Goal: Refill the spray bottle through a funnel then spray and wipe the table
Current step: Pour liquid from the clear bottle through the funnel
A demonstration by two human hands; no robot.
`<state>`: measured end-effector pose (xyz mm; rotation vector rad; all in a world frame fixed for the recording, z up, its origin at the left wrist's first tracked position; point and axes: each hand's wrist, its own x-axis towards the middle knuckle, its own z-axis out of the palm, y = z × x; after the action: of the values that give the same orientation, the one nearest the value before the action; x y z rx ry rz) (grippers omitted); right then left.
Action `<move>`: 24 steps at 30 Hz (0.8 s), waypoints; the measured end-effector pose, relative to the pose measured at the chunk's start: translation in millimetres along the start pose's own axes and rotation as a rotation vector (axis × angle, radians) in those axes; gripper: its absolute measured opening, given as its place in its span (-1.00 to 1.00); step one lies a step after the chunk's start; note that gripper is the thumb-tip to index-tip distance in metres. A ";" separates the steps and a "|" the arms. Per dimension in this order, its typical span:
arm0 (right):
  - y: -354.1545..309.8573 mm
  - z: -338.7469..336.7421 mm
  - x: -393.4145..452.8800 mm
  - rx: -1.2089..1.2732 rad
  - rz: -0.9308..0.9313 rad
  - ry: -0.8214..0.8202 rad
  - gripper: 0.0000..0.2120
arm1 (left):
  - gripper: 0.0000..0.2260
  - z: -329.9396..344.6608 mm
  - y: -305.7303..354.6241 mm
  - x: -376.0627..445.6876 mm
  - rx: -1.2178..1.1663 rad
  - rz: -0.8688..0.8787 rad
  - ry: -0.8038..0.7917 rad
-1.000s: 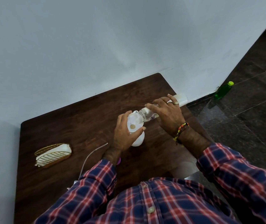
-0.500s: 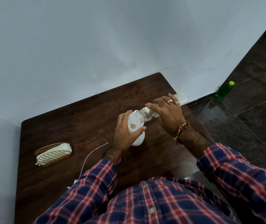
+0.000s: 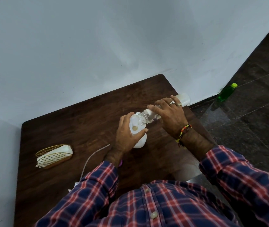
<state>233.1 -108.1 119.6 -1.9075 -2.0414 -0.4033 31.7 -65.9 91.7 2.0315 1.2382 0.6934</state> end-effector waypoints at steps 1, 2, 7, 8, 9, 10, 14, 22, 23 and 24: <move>-0.1 -0.2 0.2 0.000 -0.003 0.002 -0.41 | -0.26 0.0 0.3 0.1 -0.004 -0.001 -0.001; 0.0 -0.4 0.1 -0.001 -0.005 0.004 -0.41 | -0.26 -0.2 0.5 -0.1 -0.009 -0.003 -0.001; 0.2 0.5 0.7 0.001 -0.004 0.012 -0.43 | -0.26 -1.2 0.1 -0.5 -0.019 0.011 -0.003; 0.0 0.7 0.8 0.002 -0.003 0.018 -0.43 | -0.26 -1.5 0.2 -0.7 -0.020 0.013 -0.004; -0.1 0.7 0.9 0.003 -0.003 0.022 -0.43 | -0.26 -1.7 0.4 -0.8 -0.020 0.013 -0.005; -0.3 0.6 1.0 0.006 -0.003 0.022 -0.43 | -0.26 -2.0 0.7 -1.0 -0.021 0.011 -0.006; -0.2 0.3 0.3 0.004 0.003 0.012 -0.43 | -0.26 -1.8 0.1 -0.6 -0.018 0.005 -0.011; 0.3 1.1 0.6 -0.001 -0.006 0.009 -0.44 | -0.25 -0.9 -1.4 -0.2 -0.010 0.002 -0.018; 0.3 1.4 0.7 -0.003 -0.008 0.008 -0.44 | -0.25 -1.1 -1.5 -0.3 -0.010 0.003 -0.018; 0.2 1.7 0.9 -0.005 -0.011 0.008 -0.45 | -0.24 -1.1 -1.8 -0.4 -0.008 0.004 -0.017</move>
<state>233.2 -106.5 118.5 -1.8958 -2.0482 -0.4185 29.7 -65.3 91.1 2.0302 1.2201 0.6807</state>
